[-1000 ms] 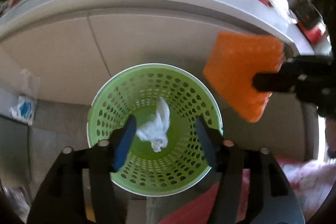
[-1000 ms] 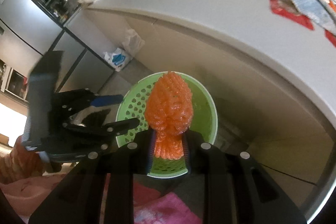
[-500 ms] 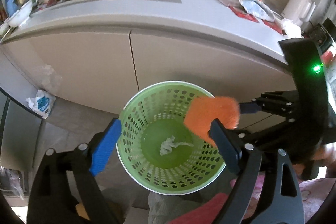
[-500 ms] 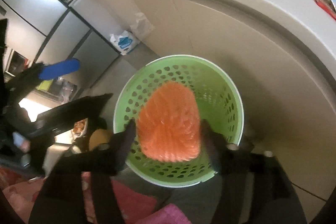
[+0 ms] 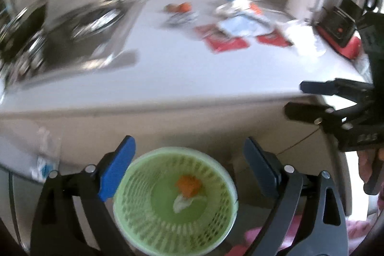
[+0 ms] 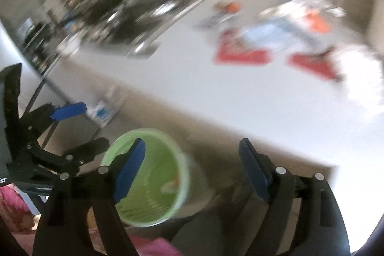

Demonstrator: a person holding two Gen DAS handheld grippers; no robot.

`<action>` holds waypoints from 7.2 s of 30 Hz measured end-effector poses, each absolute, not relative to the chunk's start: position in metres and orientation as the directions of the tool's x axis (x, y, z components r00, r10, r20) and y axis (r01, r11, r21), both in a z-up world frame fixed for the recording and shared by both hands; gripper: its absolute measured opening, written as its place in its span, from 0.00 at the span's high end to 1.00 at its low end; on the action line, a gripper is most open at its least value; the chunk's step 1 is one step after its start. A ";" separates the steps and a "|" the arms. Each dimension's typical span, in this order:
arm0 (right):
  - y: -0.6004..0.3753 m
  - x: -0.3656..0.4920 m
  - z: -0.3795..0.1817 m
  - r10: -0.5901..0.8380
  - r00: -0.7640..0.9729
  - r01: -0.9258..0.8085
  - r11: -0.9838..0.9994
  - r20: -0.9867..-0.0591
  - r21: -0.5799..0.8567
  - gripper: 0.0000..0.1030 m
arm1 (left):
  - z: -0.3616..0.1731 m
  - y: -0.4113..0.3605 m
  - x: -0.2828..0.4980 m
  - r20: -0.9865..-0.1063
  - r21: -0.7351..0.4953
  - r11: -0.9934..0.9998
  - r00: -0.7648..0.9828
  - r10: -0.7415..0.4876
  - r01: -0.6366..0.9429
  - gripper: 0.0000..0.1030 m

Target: Collect trash

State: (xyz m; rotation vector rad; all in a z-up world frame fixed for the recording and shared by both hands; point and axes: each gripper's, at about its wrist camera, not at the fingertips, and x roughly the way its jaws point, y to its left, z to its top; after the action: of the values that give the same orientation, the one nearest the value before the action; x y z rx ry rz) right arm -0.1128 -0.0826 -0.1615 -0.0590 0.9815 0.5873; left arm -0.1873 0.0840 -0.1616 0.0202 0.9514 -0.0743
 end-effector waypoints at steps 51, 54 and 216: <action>-0.256 0.063 -0.176 0.188 0.579 -0.059 0.980 -0.794 0.189 0.95 | -0.082 -0.013 0.021 -0.714 -0.117 0.929 0.621 -0.323 0.350 0.95; -0.254 0.049 -0.158 0.173 0.614 -0.062 0.983 -0.770 0.172 0.95 | -0.078 0.005 0.005 -0.705 -0.151 0.929 0.621 -0.342 0.339 0.95; -0.183 0.057 -0.118 0.341 0.649 -0.205 0.939 -0.680 0.275 0.78 | -0.135 0.018 0.179 -0.771 0.011 0.825 0.530 -0.352 0.565 0.35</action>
State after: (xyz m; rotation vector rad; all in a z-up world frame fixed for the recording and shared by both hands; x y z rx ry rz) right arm 0.0572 -0.1830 -0.1178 0.1797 0.8075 0.3122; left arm 0.1792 0.0184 -0.1348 0.2741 0.8504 -0.5556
